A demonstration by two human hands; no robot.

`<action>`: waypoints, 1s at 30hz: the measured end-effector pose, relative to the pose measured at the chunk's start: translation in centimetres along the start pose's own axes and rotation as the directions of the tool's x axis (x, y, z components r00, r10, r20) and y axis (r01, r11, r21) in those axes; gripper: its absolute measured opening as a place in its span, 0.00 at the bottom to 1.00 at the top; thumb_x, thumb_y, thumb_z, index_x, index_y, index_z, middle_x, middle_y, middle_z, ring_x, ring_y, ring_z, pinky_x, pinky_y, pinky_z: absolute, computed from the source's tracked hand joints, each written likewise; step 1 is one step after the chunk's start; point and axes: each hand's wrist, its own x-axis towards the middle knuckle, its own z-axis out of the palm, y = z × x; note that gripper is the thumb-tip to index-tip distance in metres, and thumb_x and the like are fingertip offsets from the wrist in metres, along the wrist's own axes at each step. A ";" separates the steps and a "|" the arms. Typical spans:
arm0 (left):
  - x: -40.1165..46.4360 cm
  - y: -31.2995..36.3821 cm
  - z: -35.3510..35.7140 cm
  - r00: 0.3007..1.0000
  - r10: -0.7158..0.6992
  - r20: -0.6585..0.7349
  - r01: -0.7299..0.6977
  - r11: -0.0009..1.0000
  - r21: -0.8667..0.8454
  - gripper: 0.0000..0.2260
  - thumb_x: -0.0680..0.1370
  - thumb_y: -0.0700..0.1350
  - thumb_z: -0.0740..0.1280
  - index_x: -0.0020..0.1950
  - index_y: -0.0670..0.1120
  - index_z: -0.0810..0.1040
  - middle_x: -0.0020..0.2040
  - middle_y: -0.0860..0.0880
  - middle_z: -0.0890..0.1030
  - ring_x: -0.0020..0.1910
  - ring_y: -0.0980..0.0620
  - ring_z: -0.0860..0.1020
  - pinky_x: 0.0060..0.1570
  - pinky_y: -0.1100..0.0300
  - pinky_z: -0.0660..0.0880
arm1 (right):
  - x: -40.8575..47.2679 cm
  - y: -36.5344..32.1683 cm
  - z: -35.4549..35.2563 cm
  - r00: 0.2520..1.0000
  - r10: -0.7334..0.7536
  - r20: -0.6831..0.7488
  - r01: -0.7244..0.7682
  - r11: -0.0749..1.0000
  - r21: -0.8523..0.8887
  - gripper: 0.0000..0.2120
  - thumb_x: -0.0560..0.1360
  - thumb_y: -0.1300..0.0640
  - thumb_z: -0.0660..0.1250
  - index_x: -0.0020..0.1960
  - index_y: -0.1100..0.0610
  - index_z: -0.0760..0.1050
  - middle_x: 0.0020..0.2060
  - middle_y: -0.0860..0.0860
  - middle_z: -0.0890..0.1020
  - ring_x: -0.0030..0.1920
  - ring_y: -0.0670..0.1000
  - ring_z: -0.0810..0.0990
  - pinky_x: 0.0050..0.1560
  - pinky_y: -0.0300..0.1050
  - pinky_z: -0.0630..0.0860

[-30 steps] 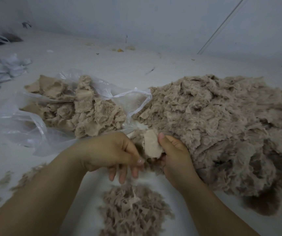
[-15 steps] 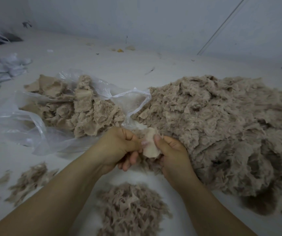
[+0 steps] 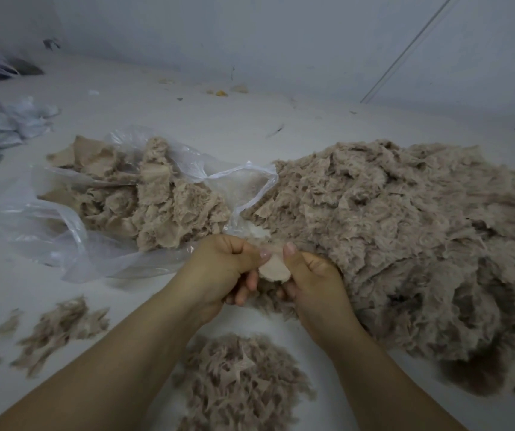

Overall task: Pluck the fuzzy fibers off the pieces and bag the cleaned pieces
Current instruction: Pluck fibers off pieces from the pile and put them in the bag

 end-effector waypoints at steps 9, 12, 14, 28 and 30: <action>1.8 2.5 -3.0 0.874 0.313 -0.371 -0.183 0.920 0.346 0.14 0.74 0.38 0.73 0.29 0.45 0.76 0.22 0.49 0.75 0.18 0.55 0.70 0.19 0.66 0.65 | 0.3 0.5 -0.2 0.997 0.027 -0.068 -0.018 0.991 0.130 0.22 0.73 0.36 0.64 0.28 0.50 0.69 0.24 0.49 0.66 0.27 0.48 0.67 0.32 0.40 0.75; 3.4 4.2 -6.9 0.709 0.608 -0.357 -0.058 0.554 0.830 0.12 0.73 0.45 0.72 0.32 0.47 0.74 0.27 0.53 0.73 0.28 0.50 0.75 0.30 0.61 0.69 | 0.5 0.6 -0.3 0.998 0.057 -0.037 -0.050 0.984 0.169 0.19 0.72 0.37 0.65 0.29 0.49 0.74 0.24 0.48 0.69 0.28 0.48 0.69 0.31 0.40 0.75; 4.2 4.3 -8.3 0.711 0.633 -0.308 0.140 0.302 0.943 0.09 0.75 0.45 0.67 0.36 0.45 0.71 0.28 0.51 0.68 0.31 0.44 0.71 0.34 0.56 0.68 | 0.6 0.5 -0.3 0.998 0.066 -0.017 -0.062 0.982 0.178 0.18 0.71 0.38 0.64 0.30 0.49 0.75 0.24 0.48 0.70 0.27 0.48 0.70 0.32 0.40 0.75; 2.1 0.7 -2.6 0.934 0.280 0.221 -0.262 0.117 0.958 0.20 0.72 0.49 0.71 0.63 0.52 0.73 0.54 0.50 0.73 0.50 0.47 0.77 0.46 0.50 0.77 | 0.5 0.1 0.0 0.995 0.098 -0.001 -0.097 0.978 0.183 0.22 0.82 0.51 0.60 0.31 0.51 0.77 0.25 0.49 0.70 0.28 0.48 0.70 0.32 0.40 0.75; 2.3 -0.2 -2.1 0.926 0.246 0.285 -0.310 0.069 0.948 0.20 0.72 0.44 0.70 0.64 0.52 0.75 0.54 0.50 0.74 0.50 0.47 0.77 0.45 0.49 0.77 | 0.5 0.3 -0.1 0.996 0.086 0.007 -0.086 0.982 0.170 0.21 0.82 0.52 0.61 0.32 0.51 0.78 0.25 0.48 0.70 0.29 0.47 0.70 0.32 0.39 0.75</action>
